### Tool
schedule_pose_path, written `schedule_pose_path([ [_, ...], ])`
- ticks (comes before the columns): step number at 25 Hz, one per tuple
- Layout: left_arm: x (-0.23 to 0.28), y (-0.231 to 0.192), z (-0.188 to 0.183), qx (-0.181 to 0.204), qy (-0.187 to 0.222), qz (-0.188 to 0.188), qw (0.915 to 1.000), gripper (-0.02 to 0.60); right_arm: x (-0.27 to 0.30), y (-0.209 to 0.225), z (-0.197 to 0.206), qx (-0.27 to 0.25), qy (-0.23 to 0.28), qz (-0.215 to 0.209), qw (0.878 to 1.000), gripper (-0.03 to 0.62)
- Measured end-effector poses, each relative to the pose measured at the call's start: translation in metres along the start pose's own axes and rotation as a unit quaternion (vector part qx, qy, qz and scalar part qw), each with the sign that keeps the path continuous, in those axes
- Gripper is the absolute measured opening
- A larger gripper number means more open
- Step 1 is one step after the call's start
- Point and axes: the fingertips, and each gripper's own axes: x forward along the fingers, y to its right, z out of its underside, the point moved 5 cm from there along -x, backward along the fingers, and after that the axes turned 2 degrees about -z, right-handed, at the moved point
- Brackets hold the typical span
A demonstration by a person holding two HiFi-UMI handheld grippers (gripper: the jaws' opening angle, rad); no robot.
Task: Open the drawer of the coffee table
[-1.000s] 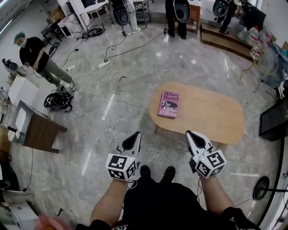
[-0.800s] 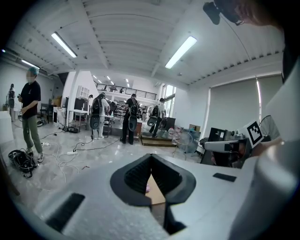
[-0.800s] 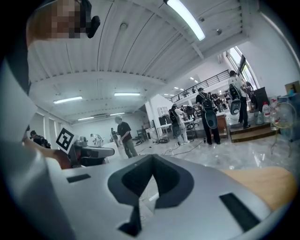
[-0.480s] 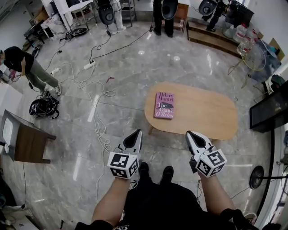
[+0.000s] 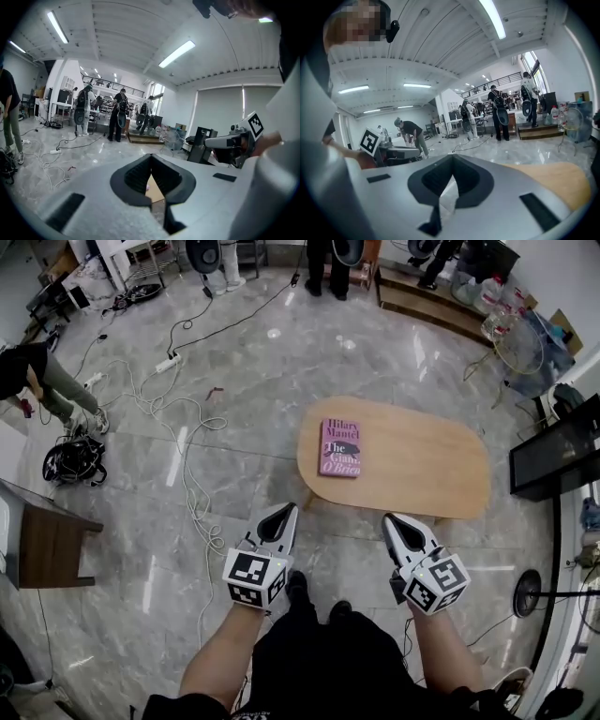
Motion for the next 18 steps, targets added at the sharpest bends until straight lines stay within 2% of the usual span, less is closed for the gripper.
schedule_pose_path([
  [4, 0.011, 0.002, 0.021, -0.002, -0.026, 0.004, 0.9997, 0.008, -0.003, 0.003, 0.019, 0.000, 0.000, 0.002, 1.000, 0.005],
  [10, 0.039, 0.041, 0.027, 0.011, -0.034, 0.016, 0.9992, 0.008, -0.019, 0.040, 0.052, 0.001, -0.009, 0.003, 1.000, 0.005],
  [14, 0.056, 0.048, 0.050, 0.024, -0.042, 0.018, 0.9987, 0.008, -0.021, 0.060, 0.089, 0.019, -0.022, 0.007, 1.000, 0.005],
  [18, 0.072, 0.041, 0.080, 0.015, -0.047, 0.014, 0.9987, 0.008, -0.009, 0.072, 0.111, 0.014, -0.029, 0.000, 0.999, 0.006],
])
